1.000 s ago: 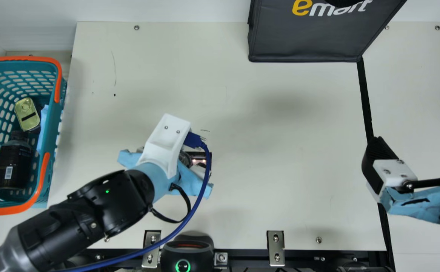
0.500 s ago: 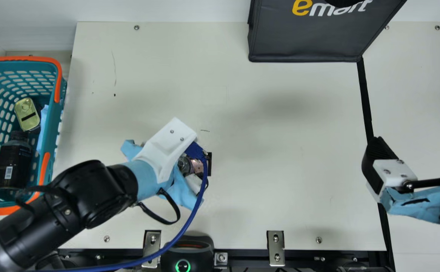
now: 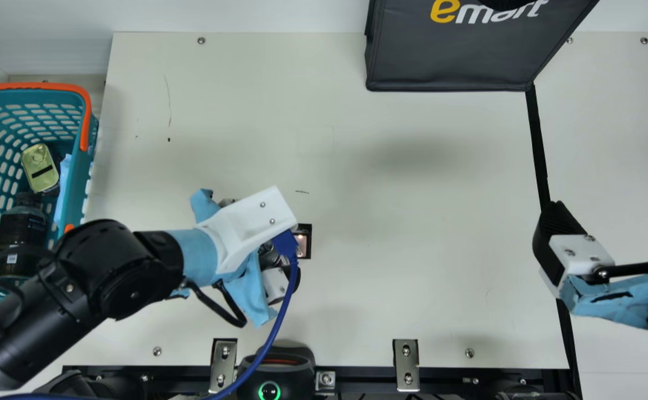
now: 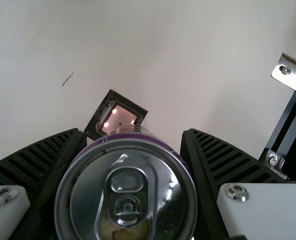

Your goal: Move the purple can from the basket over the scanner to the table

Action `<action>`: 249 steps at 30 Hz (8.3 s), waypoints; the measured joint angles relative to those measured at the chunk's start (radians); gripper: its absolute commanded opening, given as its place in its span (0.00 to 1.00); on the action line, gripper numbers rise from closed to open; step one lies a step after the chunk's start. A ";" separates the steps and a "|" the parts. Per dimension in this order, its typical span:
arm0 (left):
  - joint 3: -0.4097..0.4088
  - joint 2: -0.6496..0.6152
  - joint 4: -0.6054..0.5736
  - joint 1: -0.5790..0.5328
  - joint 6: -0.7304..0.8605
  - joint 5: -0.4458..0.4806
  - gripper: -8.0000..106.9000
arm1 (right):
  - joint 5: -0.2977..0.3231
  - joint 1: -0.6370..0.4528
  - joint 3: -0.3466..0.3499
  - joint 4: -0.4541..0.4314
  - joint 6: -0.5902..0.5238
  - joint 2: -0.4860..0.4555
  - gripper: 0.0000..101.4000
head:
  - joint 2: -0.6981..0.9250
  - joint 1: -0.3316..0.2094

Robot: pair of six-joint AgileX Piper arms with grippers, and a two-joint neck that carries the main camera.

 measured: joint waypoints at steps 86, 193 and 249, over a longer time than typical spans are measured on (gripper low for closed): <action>0.028 0.016 -0.104 0.124 0.285 0.062 0.85 | 0.000 0.000 0.000 0.000 0.000 0.000 0.94 | -0.002 0.000; -0.030 0.195 0.943 -0.515 -2.089 0.198 0.00 | -0.001 0.000 0.000 0.000 0.000 0.000 0.94 | 0.000 0.000; 0.227 -0.334 -0.056 -0.118 0.048 -0.134 0.00 | 0.000 0.000 0.000 0.000 0.000 0.000 0.94 | 0.000 0.000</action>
